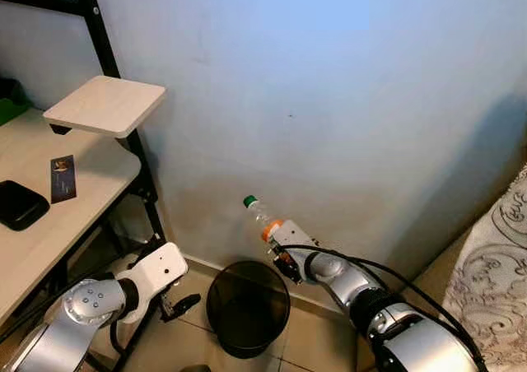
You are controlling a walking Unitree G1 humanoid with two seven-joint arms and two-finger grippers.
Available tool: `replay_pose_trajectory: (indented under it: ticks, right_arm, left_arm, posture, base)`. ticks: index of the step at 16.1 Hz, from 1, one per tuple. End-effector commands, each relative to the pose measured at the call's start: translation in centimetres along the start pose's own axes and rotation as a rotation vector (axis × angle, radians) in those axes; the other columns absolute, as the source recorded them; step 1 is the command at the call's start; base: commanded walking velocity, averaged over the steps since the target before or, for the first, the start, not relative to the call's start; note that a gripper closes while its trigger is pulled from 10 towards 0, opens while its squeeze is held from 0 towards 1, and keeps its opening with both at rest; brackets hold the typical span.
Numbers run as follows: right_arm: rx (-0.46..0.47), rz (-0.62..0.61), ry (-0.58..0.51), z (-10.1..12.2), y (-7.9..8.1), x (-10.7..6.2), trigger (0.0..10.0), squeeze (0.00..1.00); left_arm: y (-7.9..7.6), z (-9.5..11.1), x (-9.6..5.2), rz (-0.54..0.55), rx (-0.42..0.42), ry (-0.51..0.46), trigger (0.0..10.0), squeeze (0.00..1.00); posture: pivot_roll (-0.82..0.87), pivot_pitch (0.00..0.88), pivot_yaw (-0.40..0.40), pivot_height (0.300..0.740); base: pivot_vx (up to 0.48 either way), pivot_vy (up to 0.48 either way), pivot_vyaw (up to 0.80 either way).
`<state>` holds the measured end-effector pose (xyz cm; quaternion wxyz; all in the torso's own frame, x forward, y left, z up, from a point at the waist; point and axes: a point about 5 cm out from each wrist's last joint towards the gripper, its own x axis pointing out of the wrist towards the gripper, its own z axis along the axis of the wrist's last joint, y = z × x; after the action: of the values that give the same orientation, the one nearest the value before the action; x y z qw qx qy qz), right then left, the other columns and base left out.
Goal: Clean up the room
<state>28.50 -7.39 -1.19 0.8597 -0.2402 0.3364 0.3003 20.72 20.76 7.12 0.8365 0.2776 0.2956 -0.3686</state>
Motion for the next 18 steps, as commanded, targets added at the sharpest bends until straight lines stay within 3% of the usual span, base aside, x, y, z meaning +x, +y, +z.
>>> replay_pose_trajectory:
  ticks: [1, 2, 3, 13, 16, 17, 18]
  right_arm:
    - [0.006, -0.004, -0.014, 0.5, -0.4, 0.0, 10.0, 0.0]
    - [0.013, 0.003, -0.016, 0.5, -0.3, 0.0, 10.0, 0.78]
    - [0.025, 0.01, -0.019, 0.6, -0.2, 0.0, 10.0, 1.0]
    - [0.076, 0.085, -0.036, 0.3, 0.6, 0.1, 10.0, 1.0]
    - [0.148, 0.045, -0.096, 0.3, -0.4, -0.2, 10.0, 1.0]
    - [0.244, -0.047, -0.198, 0.7, -2.2, -0.8, 10.0, 1.0]
    - [0.279, -0.083, -0.238, 0.9, -2.9, -1.1, 10.0, 1.0]
  left_arm:
    - [0.3, 0.2, -0.1, 0.025, 0.008, -0.008, 10.0, 0.0]
    - [0.4, 0.2, 0.1, 0.026, 0.006, -0.006, 10.0, 0.0]
    - [0.5, 0.2, 0.2, 0.024, 0.008, -0.003, 10.0, 0.0]
    - [0.8, 0.8, 0.7, 0.026, 0.012, -0.01, 10.0, 0.0]
    - [0.7, 1.1, 0.8, 0.058, -0.016, -0.065, 10.0, 0.0]
    - [1.2, 2.2, 1.0, 0.168, -0.1, -0.154, 10.0, 0.0]
    - [1.5, 2.6, 1.0, 0.21, -0.137, -0.18, 10.0, 0.0]
  posture:
    - [0.15, 0.0, -0.062, 0.74]
    - [0.15, 0.0, -0.063, 0.74]
    - [0.15, 0.0, -0.062, 0.74]
    - [0.15, 0.0, -0.056, 0.74]
    - [0.15, 0.0, -0.053, 0.74]
    - [0.14, 0.0, -0.052, 0.74]
    - [0.14, 0.0, -0.051, 0.74]
  base:
    - [0.0, 0.0, 0.0]
    - [0.0, 0.0, 0.0]
    - [0.0, 0.0, 0.0]
    - [0.0, 0.0, 0.0]
    - [0.0, 0.0, 0.0]
    - [0.0, 0.0, 0.0]
    - [0.0, 0.0, 0.0]
